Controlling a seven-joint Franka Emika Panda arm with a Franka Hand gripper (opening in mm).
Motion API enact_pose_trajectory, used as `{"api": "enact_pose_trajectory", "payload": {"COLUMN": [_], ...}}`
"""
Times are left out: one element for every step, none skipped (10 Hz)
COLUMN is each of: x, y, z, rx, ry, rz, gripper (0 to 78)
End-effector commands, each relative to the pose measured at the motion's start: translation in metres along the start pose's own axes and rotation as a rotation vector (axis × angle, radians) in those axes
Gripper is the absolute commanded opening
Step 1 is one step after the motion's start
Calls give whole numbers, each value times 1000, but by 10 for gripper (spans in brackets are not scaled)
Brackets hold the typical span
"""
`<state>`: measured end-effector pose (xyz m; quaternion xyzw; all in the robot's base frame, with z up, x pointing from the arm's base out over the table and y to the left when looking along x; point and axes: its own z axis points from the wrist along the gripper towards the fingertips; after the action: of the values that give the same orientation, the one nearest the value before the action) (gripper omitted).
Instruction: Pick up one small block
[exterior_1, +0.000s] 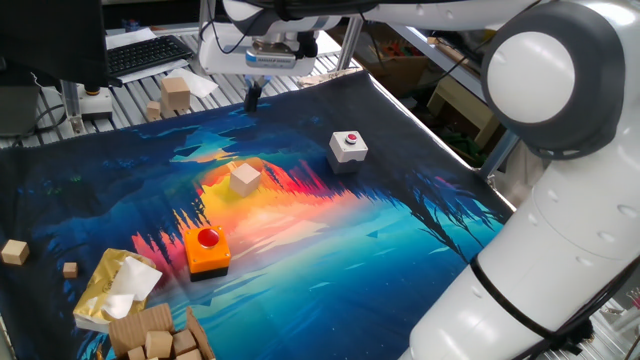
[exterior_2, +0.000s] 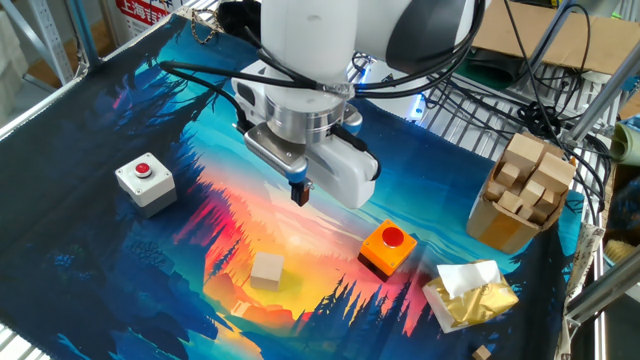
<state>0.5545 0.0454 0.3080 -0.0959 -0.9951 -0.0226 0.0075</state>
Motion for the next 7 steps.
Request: {"api": "enact_pose_trajectory", "payload": {"x": [-8,-10,-13,-15,-17,-21,-21], "y": [1,1,1,-1,-2,-3,-3], "z": [10,18,25,34,39,50,53], "rx": [90,95,94,92,91,90,89], "ry": [65,61,61,58,57,57,57], "rz": [-24,-31,-38,-44,-53,-67,-71], "gripper": [0,0,0,0,0,0,0]}}
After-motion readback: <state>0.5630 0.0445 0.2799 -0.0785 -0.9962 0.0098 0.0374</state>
